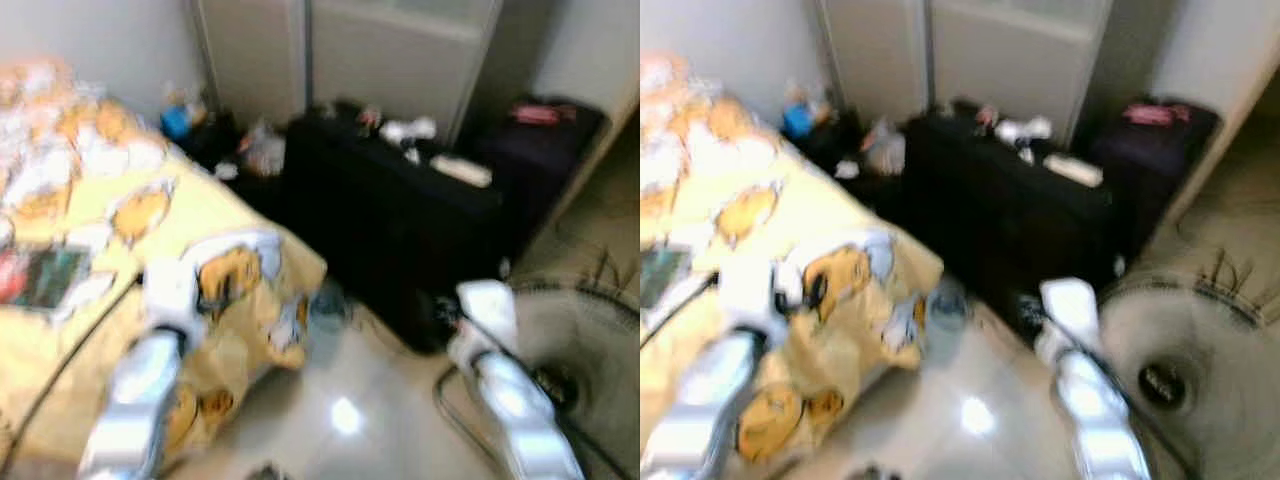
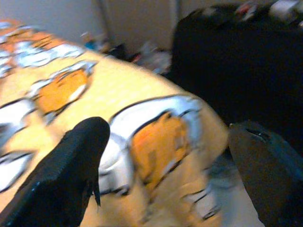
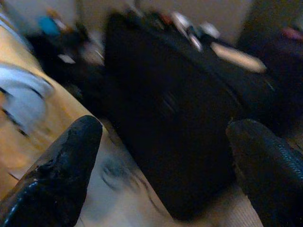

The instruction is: Clean up the room

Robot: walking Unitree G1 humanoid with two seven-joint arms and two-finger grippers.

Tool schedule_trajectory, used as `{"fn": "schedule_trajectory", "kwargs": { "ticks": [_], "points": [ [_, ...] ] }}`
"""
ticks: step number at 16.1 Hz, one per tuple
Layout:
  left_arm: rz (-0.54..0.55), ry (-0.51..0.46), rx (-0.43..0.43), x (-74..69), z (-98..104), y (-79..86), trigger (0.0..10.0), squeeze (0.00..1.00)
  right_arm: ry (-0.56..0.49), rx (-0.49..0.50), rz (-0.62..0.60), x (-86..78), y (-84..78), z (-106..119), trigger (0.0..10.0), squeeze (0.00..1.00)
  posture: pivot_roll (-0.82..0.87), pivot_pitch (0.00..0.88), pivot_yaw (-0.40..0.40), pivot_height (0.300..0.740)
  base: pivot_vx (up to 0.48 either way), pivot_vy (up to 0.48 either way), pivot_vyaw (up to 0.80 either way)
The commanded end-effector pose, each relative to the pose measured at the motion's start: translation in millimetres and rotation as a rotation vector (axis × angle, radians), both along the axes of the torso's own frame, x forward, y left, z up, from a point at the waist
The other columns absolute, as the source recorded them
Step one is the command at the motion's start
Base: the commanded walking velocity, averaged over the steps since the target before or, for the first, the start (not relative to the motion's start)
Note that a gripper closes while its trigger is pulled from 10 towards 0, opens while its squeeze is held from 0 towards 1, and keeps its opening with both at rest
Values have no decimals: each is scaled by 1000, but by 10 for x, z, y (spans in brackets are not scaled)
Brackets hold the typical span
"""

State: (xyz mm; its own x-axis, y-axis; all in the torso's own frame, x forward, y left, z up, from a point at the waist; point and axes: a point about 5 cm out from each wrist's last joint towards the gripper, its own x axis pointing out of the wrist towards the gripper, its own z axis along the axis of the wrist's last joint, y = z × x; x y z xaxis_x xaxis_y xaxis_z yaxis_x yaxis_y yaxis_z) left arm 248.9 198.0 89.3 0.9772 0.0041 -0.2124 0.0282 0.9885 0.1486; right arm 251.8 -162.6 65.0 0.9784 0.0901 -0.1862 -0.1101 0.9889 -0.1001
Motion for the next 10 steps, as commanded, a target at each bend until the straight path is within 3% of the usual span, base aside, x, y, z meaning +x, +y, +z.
{"fn": "schedule_trajectory", "kwargs": {
  "ticks": [1,4,9,10],
  "points": [
    [-11,-24,8,33,41,-51,10000,0,10,-14,-31,4,-85,2,10000,1000,17,0,25,740,0,0,800],
    [-8,-23,-10,37,38,-53,10000,0,38,14,-32,-57,-85,-22,10000,1000,17,0,8,740,0,0,800],
    [-50,-29,4,143,68,-20,10000,0,42,-7,-7,-7,-67,-63,10000,1000,29,0,12,740,0,0,800],
    [-59,-16,-2,142,42,-30,10000,0,42,21,-52,20,-98,-59,10000,1000,31,0,10,740,0,0,0]
  ]
}}
